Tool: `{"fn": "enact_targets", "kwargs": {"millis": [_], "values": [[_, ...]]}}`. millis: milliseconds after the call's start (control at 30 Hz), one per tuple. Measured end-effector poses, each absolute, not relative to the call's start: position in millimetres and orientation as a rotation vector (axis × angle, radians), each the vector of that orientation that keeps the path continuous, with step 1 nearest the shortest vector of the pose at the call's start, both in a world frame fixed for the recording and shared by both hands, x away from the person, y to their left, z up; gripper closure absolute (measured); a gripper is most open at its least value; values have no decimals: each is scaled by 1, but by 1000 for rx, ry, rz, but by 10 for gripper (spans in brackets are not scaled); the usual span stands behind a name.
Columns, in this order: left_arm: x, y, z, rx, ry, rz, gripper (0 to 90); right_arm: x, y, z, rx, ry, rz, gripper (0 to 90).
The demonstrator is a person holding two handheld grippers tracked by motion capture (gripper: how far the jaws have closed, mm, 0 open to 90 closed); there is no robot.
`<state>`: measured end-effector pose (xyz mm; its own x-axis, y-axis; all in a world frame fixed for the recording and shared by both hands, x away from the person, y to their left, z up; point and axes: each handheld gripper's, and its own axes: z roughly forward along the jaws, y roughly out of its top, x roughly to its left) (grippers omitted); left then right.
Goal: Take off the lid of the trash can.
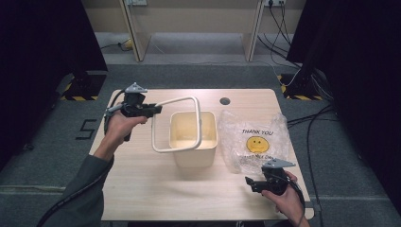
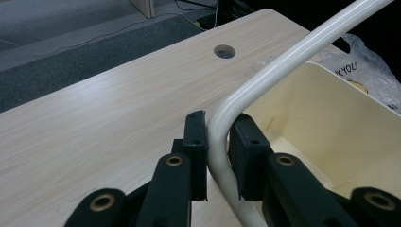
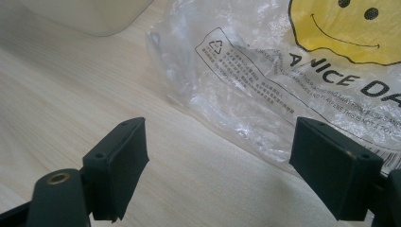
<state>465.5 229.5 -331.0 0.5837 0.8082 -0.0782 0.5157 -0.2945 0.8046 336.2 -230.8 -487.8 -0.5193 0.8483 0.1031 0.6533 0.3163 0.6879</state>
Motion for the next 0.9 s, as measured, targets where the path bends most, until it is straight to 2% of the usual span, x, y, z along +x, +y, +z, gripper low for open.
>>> {"fn": "enact_targets", "kwargs": {"millis": [367, 667, 900], "values": [[447, 278, -346, 1931, 1125, 435, 774, 337, -231, -488, 1359, 2306, 1004, 198], [425, 324, -378, 1954, 1197, 417, 774, 337, -231, -487, 1361, 2302, 1003, 198], [420, 341, -401, 1964, 1243, 415, 773, 337, -231, -487, 1364, 2299, 1005, 198]]}}
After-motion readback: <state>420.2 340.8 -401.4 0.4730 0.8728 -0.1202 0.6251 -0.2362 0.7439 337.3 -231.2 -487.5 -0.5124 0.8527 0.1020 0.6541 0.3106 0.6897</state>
